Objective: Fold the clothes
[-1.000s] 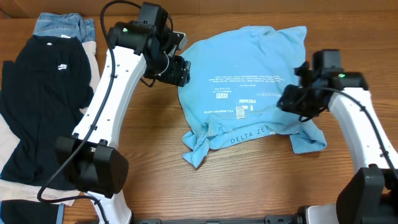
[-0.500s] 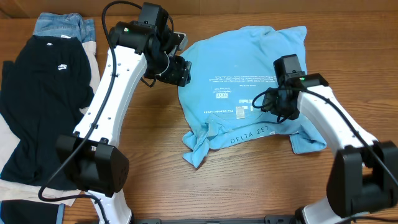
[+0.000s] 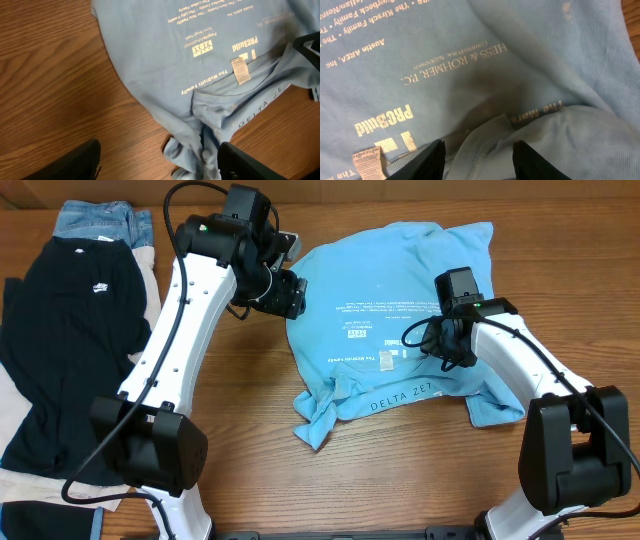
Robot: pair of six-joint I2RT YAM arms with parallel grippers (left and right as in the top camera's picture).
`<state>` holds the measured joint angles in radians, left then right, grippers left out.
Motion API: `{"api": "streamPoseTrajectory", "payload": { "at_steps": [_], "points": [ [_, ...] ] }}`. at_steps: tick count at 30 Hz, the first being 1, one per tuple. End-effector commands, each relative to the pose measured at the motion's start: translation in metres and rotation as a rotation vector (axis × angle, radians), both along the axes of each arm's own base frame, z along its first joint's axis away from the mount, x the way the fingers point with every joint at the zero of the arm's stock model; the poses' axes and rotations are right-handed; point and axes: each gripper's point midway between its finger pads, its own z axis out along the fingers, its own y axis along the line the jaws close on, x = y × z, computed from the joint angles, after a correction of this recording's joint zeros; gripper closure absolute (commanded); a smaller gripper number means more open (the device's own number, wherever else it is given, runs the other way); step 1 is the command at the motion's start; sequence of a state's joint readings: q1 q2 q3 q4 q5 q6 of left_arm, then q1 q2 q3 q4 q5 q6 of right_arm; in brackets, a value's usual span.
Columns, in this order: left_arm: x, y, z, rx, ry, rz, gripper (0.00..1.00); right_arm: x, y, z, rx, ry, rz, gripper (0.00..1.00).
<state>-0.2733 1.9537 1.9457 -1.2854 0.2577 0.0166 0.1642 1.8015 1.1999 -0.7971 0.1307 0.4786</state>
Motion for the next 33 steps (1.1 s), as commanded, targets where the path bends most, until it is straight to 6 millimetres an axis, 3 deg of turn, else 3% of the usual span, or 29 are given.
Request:
{"api": "streamPoseTrajectory", "payload": {
  "at_steps": [1,8,10,17,21,25,28,32,33],
  "points": [
    [0.003,-0.001,-0.004,0.005,0.008,0.010,0.22,-0.001,-0.003,-0.008,-0.014,0.014,-0.016,0.52],
    [0.004,-0.002,-0.004,0.003,0.002,0.011,0.22,-0.002,-0.005,-0.017,-0.032,0.035,-0.018,0.54],
    [0.004,-0.002,-0.004,0.003,0.003,0.011,0.22,-0.002,-0.007,-0.019,-0.040,0.040,-0.020,0.59],
    [0.004,-0.002,-0.004,0.003,0.003,0.011,0.22,-0.006,-0.008,-0.026,-0.046,0.069,-0.021,0.94],
    [0.004,-0.002,-0.004,0.003,0.003,0.011,0.22,-0.010,-0.011,-0.024,-0.050,0.091,-0.027,0.96],
    [0.004,-0.002,-0.004,0.003,0.003,0.011,0.23,-0.021,-0.014,-0.006,-0.063,0.147,-0.029,0.96],
    [0.004,-0.001,-0.004,0.004,0.003,0.011,0.23,-0.035,-0.016,0.023,-0.068,0.181,-0.028,0.96],
    [0.004,-0.001,-0.004,0.006,0.003,0.012,0.23,-0.064,-0.013,0.058,-0.028,0.210,-0.021,0.96],
    [0.005,0.002,-0.005,0.018,-0.001,0.017,0.23,-0.082,-0.010,0.072,-0.004,0.238,-0.002,0.96]
  ]
}}
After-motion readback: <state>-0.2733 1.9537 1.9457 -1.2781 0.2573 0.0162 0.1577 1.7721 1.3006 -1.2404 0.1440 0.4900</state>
